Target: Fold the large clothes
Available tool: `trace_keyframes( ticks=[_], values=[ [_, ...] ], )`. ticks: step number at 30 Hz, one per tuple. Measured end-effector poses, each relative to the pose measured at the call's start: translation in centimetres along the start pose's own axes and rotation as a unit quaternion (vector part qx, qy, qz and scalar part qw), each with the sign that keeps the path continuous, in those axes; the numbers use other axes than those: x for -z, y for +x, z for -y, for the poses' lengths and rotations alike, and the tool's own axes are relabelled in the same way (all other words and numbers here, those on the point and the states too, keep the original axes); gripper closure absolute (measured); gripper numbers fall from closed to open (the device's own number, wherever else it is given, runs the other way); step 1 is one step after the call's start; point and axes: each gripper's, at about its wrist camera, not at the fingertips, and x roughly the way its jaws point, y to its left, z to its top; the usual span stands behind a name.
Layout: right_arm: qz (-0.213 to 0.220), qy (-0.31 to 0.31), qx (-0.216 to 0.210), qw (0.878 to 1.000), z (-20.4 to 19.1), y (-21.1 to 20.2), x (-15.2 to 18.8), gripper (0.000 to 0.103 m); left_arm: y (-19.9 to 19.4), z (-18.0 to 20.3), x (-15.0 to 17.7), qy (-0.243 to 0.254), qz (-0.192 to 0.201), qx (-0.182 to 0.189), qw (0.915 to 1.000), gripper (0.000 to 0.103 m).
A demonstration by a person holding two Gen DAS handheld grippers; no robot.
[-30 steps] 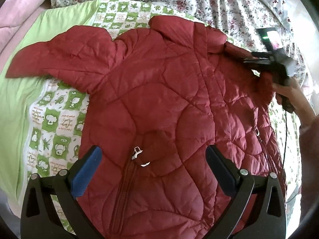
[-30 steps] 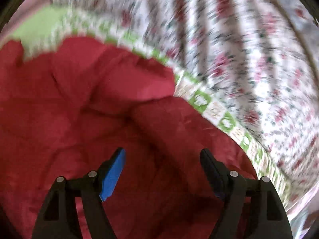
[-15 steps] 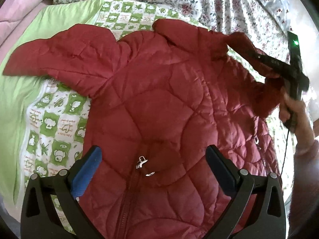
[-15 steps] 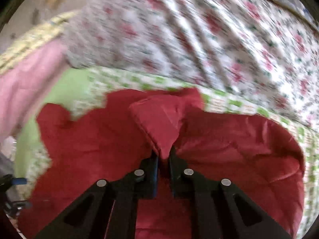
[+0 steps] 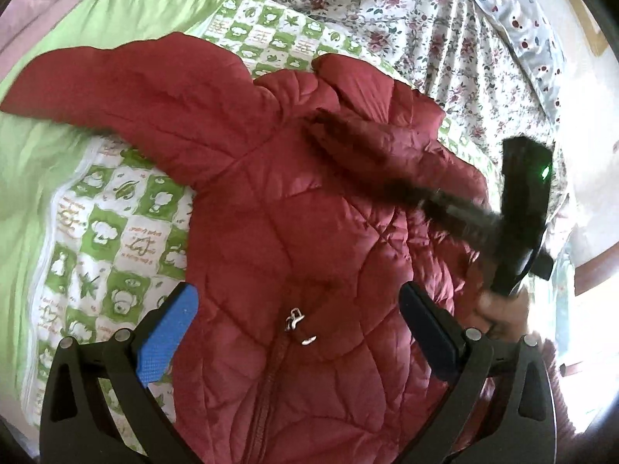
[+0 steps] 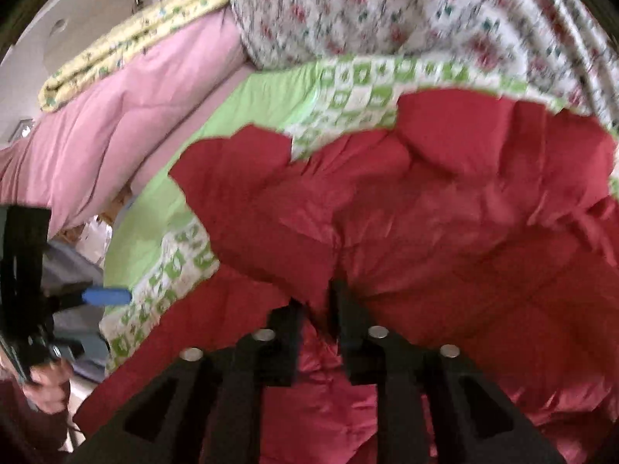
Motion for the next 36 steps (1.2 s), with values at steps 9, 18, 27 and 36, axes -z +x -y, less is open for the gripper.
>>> trace_keyframes(
  ticks=[9,18,27,36],
  values=[
    [0.019,0.022,-0.001,1.000,0.6,-3.9,2.9,0.048,4.9,1.4,-5.1,0.005,-0.044,0.055,0.9975,0.000],
    [0.093,0.122,0.069,0.986,5.2,-12.4,6.8,0.046,10.9,2.9,-7.8,0.024,-0.082,0.063,0.9943,0.072],
    [0.156,0.191,0.149,0.958,10.5,-18.2,6.4,0.046,4.9,2.8,-6.9,0.143,-0.034,0.018,0.9889,0.084],
    [0.086,0.122,0.208,0.967,10.3,-11.8,3.1,0.048,8.4,4.3,-5.7,0.218,-0.012,-0.102,0.9705,0.083]
  ],
)
